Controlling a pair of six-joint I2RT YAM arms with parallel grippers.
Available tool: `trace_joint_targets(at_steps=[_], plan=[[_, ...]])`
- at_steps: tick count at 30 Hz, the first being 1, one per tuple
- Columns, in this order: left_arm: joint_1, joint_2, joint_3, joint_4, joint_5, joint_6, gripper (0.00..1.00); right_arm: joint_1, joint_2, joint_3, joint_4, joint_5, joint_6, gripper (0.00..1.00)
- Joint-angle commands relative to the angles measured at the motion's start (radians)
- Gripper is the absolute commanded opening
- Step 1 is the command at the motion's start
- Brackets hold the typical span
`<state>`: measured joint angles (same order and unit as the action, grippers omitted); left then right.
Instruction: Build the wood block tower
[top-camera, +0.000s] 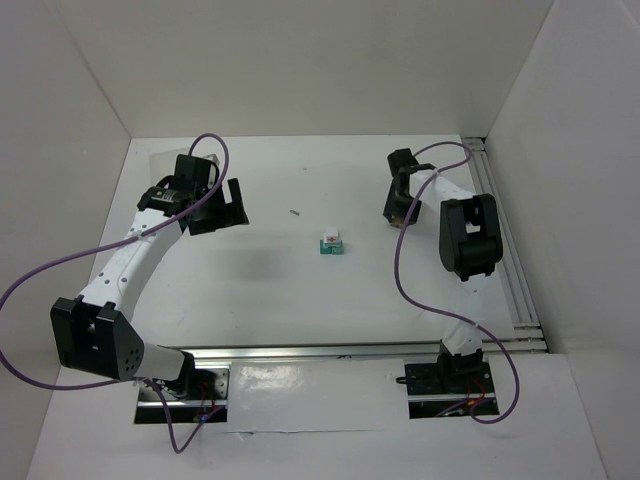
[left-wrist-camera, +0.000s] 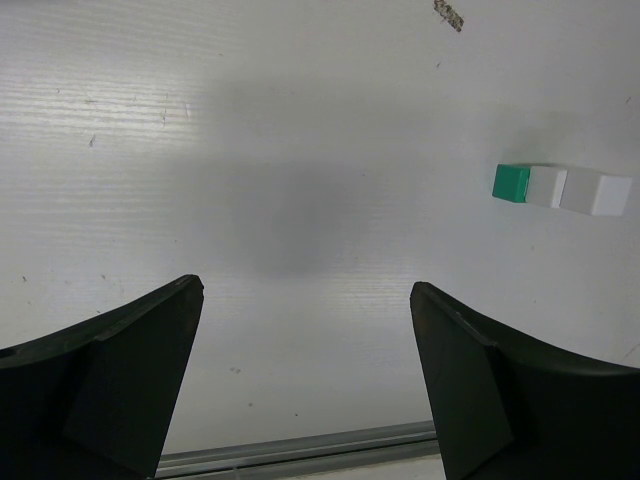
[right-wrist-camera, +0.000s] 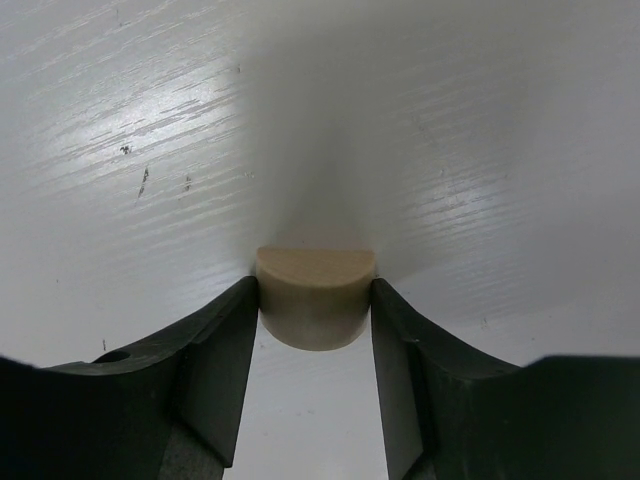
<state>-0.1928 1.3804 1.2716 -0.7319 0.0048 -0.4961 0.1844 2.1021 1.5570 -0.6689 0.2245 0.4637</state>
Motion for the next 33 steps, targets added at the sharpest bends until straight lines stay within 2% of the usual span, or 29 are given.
trace_joint_targets(at_steps=[1, 3, 7, 13, 16, 24, 33], plan=[[-0.004, -0.02, 0.006, 0.014, 0.003, 0.022, 0.98, 0.012, -0.039, -0.02, -0.012, 0.015, -0.011, 0.51], [-0.004, -0.02, 0.006, 0.014, 0.003, 0.022, 0.98, 0.012, -0.039, -0.02, -0.003, 0.024, -0.011, 0.41], [-0.004, -0.02, 0.006, 0.014, 0.003, 0.022, 0.98, 0.021, -0.077, 0.018, -0.029, 0.033, -0.011, 0.36], [-0.004, -0.011, 0.006, 0.014, 0.003, 0.022, 0.98, 0.072, -0.186, 0.103, -0.119, 0.067, -0.034, 0.36], [-0.004, -0.011, 0.006, 0.014, 0.003, 0.022, 0.98, 0.136, -0.217, 0.182, -0.182, 0.079, -0.045, 0.36], [-0.004, -0.011, 0.015, 0.014, -0.006, 0.022, 0.98, 0.3, -0.218, 0.327, -0.327, 0.092, -0.022, 0.36], [-0.004, -0.02, 0.006, 0.014, -0.026, 0.022, 0.98, 0.447, -0.209, 0.328, -0.351, 0.068, 0.062, 0.36]])
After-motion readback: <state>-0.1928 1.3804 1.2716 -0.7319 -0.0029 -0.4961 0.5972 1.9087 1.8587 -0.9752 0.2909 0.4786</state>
